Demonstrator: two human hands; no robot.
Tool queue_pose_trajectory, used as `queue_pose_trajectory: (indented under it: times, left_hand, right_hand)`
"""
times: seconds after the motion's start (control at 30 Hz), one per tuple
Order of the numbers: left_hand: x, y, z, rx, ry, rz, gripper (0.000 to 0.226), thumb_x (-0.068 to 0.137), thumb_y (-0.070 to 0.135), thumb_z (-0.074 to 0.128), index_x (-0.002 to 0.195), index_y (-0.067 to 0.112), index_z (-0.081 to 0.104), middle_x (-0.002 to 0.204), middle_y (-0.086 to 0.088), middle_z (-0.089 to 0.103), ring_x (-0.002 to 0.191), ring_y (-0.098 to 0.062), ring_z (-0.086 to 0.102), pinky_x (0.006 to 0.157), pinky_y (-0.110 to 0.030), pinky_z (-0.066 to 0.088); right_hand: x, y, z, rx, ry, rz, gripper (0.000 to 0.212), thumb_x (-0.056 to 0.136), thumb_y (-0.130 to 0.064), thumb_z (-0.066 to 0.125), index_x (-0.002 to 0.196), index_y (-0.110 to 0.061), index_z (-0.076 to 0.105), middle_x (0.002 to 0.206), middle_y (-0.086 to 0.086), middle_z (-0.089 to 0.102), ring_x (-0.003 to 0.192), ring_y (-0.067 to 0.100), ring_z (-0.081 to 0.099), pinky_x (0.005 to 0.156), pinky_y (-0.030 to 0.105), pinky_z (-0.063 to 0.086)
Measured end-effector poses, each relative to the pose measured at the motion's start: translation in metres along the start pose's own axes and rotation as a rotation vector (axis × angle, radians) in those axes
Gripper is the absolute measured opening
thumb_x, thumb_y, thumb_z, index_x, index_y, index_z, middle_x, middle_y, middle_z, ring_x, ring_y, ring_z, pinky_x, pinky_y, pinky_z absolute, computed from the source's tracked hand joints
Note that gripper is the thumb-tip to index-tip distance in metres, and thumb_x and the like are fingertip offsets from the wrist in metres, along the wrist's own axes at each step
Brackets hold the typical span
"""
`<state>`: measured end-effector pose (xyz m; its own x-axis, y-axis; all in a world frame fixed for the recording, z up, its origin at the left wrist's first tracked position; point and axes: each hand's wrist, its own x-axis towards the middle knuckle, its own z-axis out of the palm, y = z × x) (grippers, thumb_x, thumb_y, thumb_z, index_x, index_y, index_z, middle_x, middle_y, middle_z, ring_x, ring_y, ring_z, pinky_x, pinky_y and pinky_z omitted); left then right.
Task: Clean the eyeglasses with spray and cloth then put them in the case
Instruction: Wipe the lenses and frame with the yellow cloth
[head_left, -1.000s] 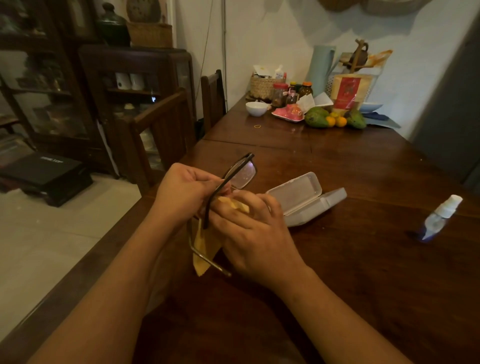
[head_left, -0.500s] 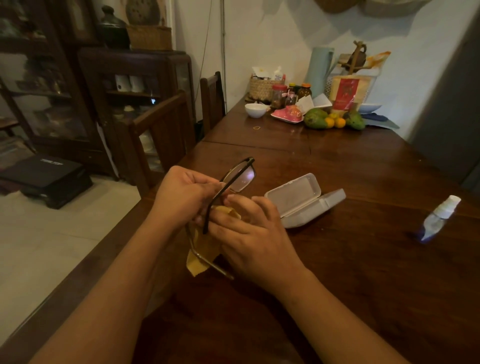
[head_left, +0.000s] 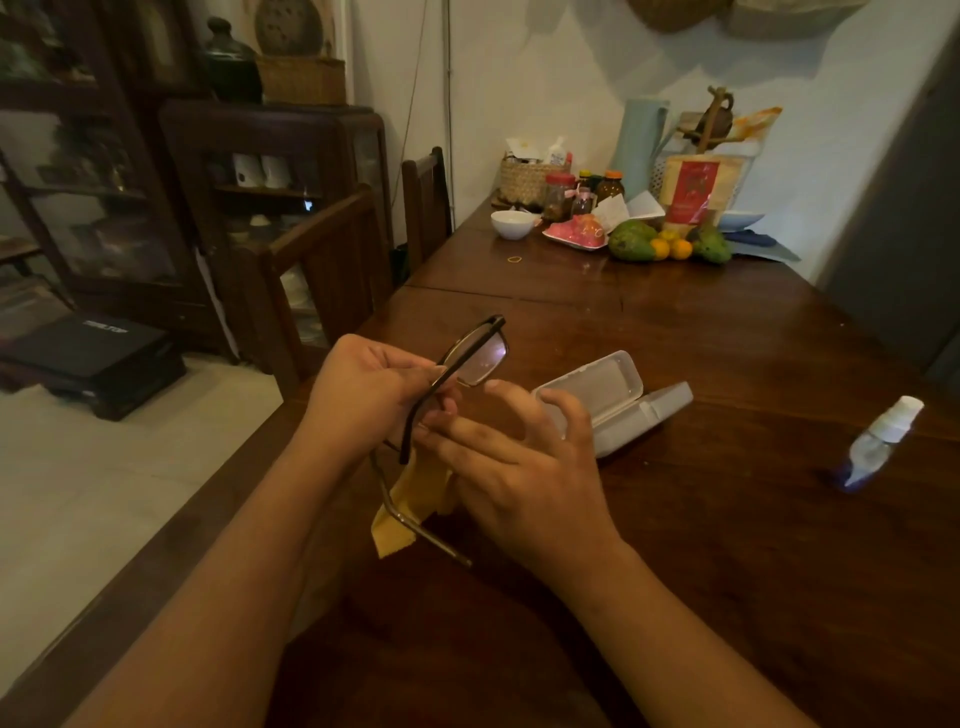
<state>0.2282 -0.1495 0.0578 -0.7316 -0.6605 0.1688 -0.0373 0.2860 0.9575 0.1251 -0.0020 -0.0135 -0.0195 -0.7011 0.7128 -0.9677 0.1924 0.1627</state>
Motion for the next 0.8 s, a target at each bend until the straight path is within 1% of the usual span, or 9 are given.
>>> queue_pose_trajectory:
  times: [0.13, 0.17, 0.23, 0.3, 0.4, 0.5, 0.6, 0.67, 0.8]
  left_hand:
    - [0.002, -0.002, 0.002, 0.056, 0.026, 0.015, 0.019, 0.090, 0.013, 0.069, 0.075, 0.010, 0.081, 0.073, -0.011, 0.078, 0.072, -0.029, 0.076, 0.065, -0.039, 0.061]
    - [0.002, -0.002, 0.002, 0.061, 0.026, 0.015, 0.018, 0.090, 0.013, 0.069, 0.075, 0.010, 0.081, 0.073, -0.011, 0.078, 0.073, -0.031, 0.076, 0.067, -0.040, 0.062]
    - [0.001, -0.002, 0.002, 0.061, 0.014, 0.019, 0.020, 0.090, 0.014, 0.069, 0.075, 0.010, 0.081, 0.072, -0.011, 0.078, 0.071, -0.031, 0.076, 0.063, -0.038, 0.062]
    - [0.000, -0.001, 0.002, 0.061, -0.003, 0.026, 0.021, 0.090, 0.013, 0.068, 0.074, 0.008, 0.080, 0.070, -0.011, 0.078, 0.067, -0.025, 0.075, 0.057, -0.030, 0.060]
    - [0.000, 0.000, 0.002, -0.006, -0.029, -0.013, 0.022, 0.091, 0.009, 0.067, 0.074, 0.003, 0.079, 0.068, -0.014, 0.077, 0.058, -0.018, 0.073, 0.051, -0.021, 0.055]
    - [0.000, 0.000, 0.001, -0.069, -0.037, -0.019, 0.020, 0.090, 0.008, 0.067, 0.076, 0.000, 0.079, 0.068, -0.015, 0.076, 0.056, -0.016, 0.072, 0.049, -0.020, 0.054]
    - [0.000, 0.000, 0.001, -0.045, -0.017, 0.012, 0.018, 0.089, 0.008, 0.068, 0.076, 0.005, 0.080, 0.069, -0.011, 0.078, 0.060, -0.014, 0.074, 0.049, -0.017, 0.053]
    - [0.001, 0.001, 0.001, -0.051, -0.007, 0.016, 0.018, 0.087, 0.006, 0.069, 0.075, 0.008, 0.081, 0.069, -0.009, 0.078, 0.063, -0.015, 0.075, 0.053, -0.018, 0.055]
    - [0.000, 0.003, 0.001, -0.076, -0.010, -0.019, 0.019, 0.087, 0.008, 0.071, 0.070, 0.008, 0.080, 0.063, -0.008, 0.076, 0.054, -0.012, 0.071, 0.047, -0.019, 0.053]
  right_hand:
    - [-0.002, -0.001, 0.003, -0.066, 0.059, 0.000, 0.043, 0.097, -0.039, 0.057, 0.140, -0.034, 0.051, 0.146, -0.013, 0.052, 0.137, 0.024, 0.036, 0.105, 0.049, 0.027]
    - [-0.002, -0.001, 0.004, -0.076, 0.068, -0.003, 0.043, 0.097, -0.039, 0.057, 0.139, -0.033, 0.052, 0.146, -0.011, 0.052, 0.134, 0.024, 0.037, 0.103, 0.048, 0.028]
    - [-0.002, -0.001, 0.003, -0.081, 0.080, -0.013, 0.044, 0.096, -0.037, 0.059, 0.139, -0.032, 0.054, 0.141, -0.010, 0.055, 0.128, 0.024, 0.040, 0.098, 0.046, 0.029]
    - [-0.002, 0.000, 0.002, -0.045, 0.103, -0.035, 0.041, 0.094, -0.033, 0.060, 0.135, -0.030, 0.059, 0.136, -0.010, 0.061, 0.125, 0.022, 0.044, 0.094, 0.044, 0.030]
    - [-0.001, -0.003, 0.002, 0.020, 0.147, -0.065, 0.035, 0.094, -0.029, 0.062, 0.129, -0.028, 0.061, 0.132, -0.011, 0.065, 0.126, 0.021, 0.046, 0.092, 0.043, 0.030]
    - [0.000, -0.004, 0.003, 0.015, 0.110, -0.039, 0.035, 0.096, -0.032, 0.061, 0.131, -0.031, 0.062, 0.138, -0.013, 0.062, 0.133, 0.020, 0.043, 0.096, 0.046, 0.031]
    - [0.001, -0.008, 0.004, -0.015, 0.037, 0.023, 0.042, 0.097, -0.037, 0.058, 0.139, -0.033, 0.054, 0.145, -0.013, 0.055, 0.139, 0.022, 0.039, 0.102, 0.052, 0.030]
    - [0.004, -0.013, 0.004, 0.001, 0.010, 0.060, 0.044, 0.097, -0.039, 0.056, 0.140, -0.031, 0.053, 0.147, -0.010, 0.053, 0.140, 0.023, 0.038, 0.102, 0.053, 0.031]
    - [0.005, -0.018, 0.001, 0.124, -0.020, -0.032, 0.041, 0.096, -0.038, 0.057, 0.136, -0.028, 0.058, 0.146, -0.010, 0.055, 0.136, 0.025, 0.041, 0.097, 0.047, 0.035]
